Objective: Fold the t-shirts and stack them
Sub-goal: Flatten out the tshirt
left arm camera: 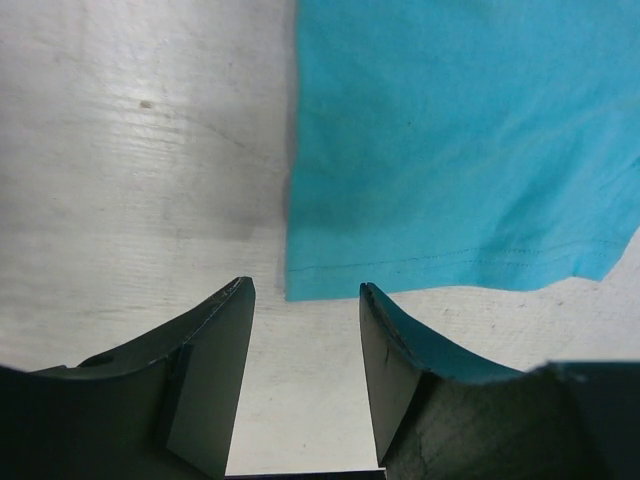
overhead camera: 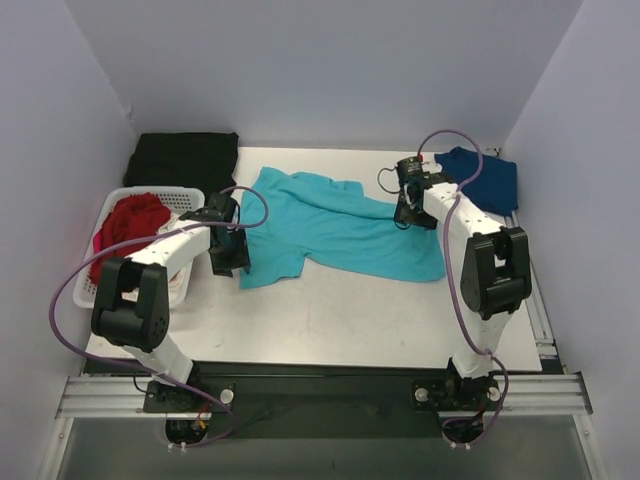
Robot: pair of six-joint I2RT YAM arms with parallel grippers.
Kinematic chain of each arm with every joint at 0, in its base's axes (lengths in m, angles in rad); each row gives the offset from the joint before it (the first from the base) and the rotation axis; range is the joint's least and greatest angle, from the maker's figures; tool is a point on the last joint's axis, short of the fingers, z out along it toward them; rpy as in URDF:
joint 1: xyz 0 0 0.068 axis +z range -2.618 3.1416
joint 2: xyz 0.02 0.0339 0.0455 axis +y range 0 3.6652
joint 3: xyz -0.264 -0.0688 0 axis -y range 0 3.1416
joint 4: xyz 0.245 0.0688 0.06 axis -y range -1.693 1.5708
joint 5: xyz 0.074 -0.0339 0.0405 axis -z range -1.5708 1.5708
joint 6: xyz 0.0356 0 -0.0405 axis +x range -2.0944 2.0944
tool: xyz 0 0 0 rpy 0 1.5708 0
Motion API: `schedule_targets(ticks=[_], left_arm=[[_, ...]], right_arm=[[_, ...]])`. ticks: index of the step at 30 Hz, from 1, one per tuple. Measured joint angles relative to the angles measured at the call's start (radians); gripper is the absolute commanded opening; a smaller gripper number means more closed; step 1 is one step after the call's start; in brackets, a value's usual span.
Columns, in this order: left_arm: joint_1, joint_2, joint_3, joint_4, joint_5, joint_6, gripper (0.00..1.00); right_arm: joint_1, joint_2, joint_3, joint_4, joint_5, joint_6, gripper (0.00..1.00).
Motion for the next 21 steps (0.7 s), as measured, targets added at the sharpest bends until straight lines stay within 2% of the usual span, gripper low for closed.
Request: schedule_targets(ticks=[9,15,20,21], left_arm=[[-0.018,0.003,-0.044,0.006,-0.017,-0.012,0.56],[-0.035,0.057,-0.042,0.032,-0.023,-0.012,0.54],[-0.054,0.076,-0.030,0.035,-0.026,-0.011,0.50],[-0.055,0.076,-0.030,0.034,-0.028,-0.011,0.47]], right_arm=[[0.020,-0.035,-0.063,-0.003,0.000,0.034,0.53],[0.021,-0.061,-0.074,-0.006,0.001,0.042,0.53],[0.021,-0.075,-0.080,-0.006,0.002,0.047,0.52],[0.021,-0.079,-0.083,-0.005,0.005,0.049,0.52]])
